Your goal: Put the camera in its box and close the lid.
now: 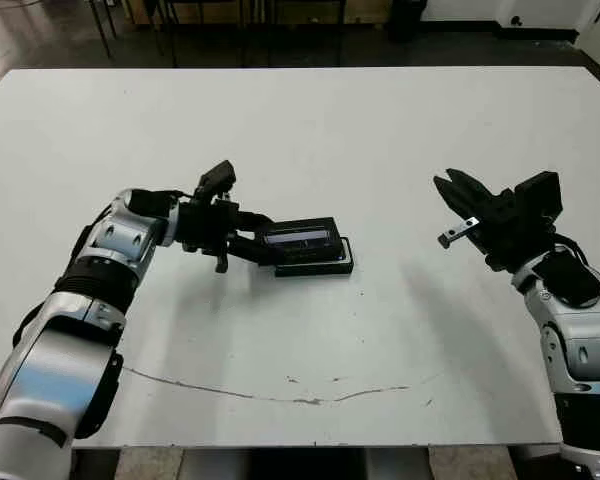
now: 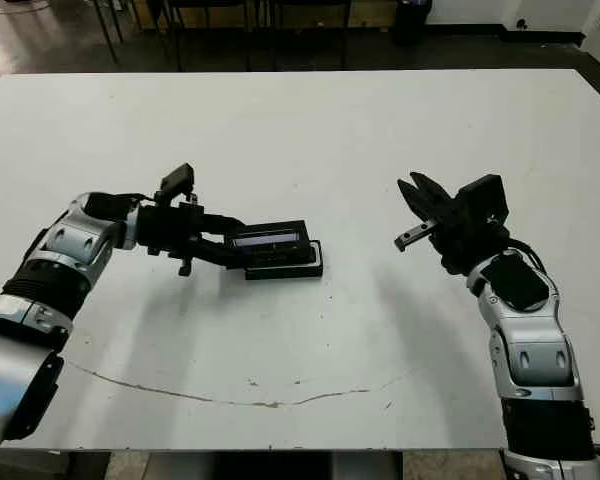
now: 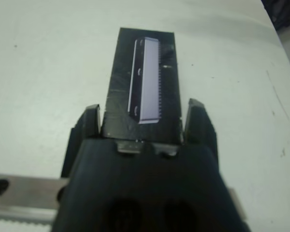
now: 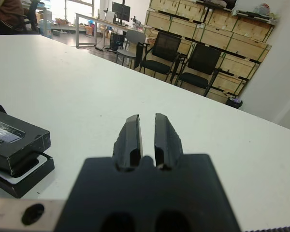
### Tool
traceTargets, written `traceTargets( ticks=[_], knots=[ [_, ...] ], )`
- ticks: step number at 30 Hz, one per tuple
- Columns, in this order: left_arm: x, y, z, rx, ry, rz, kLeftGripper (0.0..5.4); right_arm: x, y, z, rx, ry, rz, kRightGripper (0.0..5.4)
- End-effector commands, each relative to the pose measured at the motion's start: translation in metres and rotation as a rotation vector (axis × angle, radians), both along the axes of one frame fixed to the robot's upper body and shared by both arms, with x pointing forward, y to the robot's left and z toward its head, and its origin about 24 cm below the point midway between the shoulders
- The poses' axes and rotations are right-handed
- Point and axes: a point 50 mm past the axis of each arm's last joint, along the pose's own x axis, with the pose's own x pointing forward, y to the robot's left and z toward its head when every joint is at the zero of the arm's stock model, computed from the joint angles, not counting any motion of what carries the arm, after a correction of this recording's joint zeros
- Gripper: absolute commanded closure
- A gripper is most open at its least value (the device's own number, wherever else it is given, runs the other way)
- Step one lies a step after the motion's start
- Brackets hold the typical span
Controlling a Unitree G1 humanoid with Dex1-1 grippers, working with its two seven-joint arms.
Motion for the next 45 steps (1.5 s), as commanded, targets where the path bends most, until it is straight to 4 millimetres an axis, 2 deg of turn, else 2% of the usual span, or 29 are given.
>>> traceTargets(
  ticks=[1,9,20,27,33,37,45],
  knots=[
    [-0.001,0.0,-0.003,0.035,0.003,-0.015,4.12,-0.002,-0.005,-0.005,-0.009,0.022,-0.009,5.4],
    [-0.004,-0.005,-0.001,0.033,0.023,-0.091,4.12,-0.002,-0.007,-0.005,-0.022,0.016,-0.011,5.4],
    [-0.002,-0.01,-0.005,0.117,-0.013,-0.087,4.12,-0.002,-0.007,-0.005,-0.019,0.014,-0.011,5.4],
    [0.0,-0.024,-0.011,0.161,-0.065,-0.087,4.12,-0.002,-0.008,-0.004,-0.022,0.013,-0.013,5.4],
    [0.0,-0.037,-0.021,0.173,0.025,-0.074,4.12,-0.004,-0.008,-0.002,-0.025,0.007,-0.02,5.4],
    [-0.001,-0.042,-0.026,0.166,0.015,-0.088,4.12,-0.005,-0.008,-0.001,-0.023,0.009,-0.02,5.4],
    [-0.002,-0.054,-0.023,0.161,-0.035,-0.134,4.12,-0.005,-0.007,-0.001,-0.018,0.017,-0.022,5.4]
  ],
)
